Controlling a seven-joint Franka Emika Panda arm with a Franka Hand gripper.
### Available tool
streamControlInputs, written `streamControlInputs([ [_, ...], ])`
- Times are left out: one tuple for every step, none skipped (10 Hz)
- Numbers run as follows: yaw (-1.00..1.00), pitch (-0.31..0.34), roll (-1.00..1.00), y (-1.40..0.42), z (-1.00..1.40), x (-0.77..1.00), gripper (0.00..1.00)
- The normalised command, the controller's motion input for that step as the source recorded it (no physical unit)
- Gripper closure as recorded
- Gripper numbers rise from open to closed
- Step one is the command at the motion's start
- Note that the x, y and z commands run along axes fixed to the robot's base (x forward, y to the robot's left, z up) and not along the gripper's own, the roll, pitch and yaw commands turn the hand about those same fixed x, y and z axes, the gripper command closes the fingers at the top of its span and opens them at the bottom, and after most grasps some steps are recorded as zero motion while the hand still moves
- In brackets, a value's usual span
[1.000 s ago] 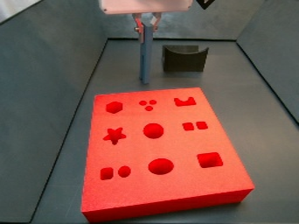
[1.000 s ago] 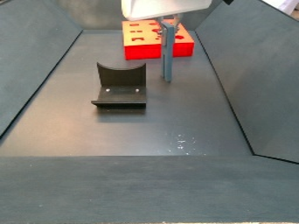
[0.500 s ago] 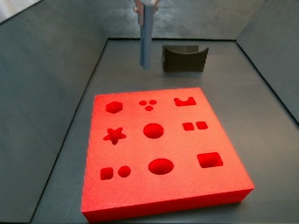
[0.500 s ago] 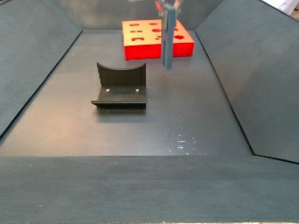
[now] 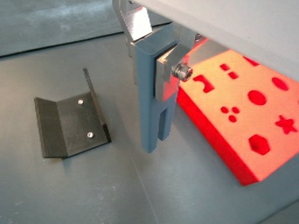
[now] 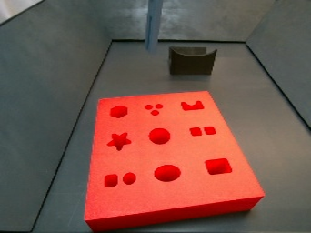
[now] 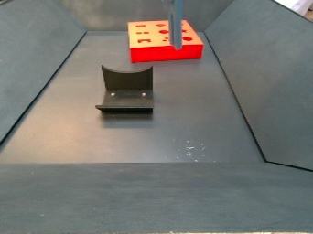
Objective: Pick up the double-square object. Move up. Move to above the board. Insert the double-square object.
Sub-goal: Move to above the board.
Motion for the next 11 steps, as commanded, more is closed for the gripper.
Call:
streamControlInputs([
  [0.02,0.115,-0.02,-0.08,1.0,0.09,1.0],
  [0.03,0.088,-0.02,-0.07,0.97,0.07,1.0],
  [0.03,0.082,-0.02,-0.05,0.8,0.05,1.0],
  [0.03,0.084,-0.02,-0.04,0.64,0.04,1.0],
  [0.03,0.085,-0.02,-0.03,0.42,0.03,1.0],
  [0.03,0.085,-0.02,-0.02,0.25,0.02,1.0],
  [-1.0,-0.165,0.07,-1.0,0.25,-0.12,1.0],
  [-1.0,-0.17,0.08,-1.0,0.21,-0.11,1.0],
  [-1.0,-0.19,0.08,-1.0,0.22,-0.13,1.0],
  [-1.0,-0.187,0.02,-1.0,0.21,-0.13,1.0],
  [-0.8,-0.156,0.0,-1.0,0.2,-0.13,1.0],
])
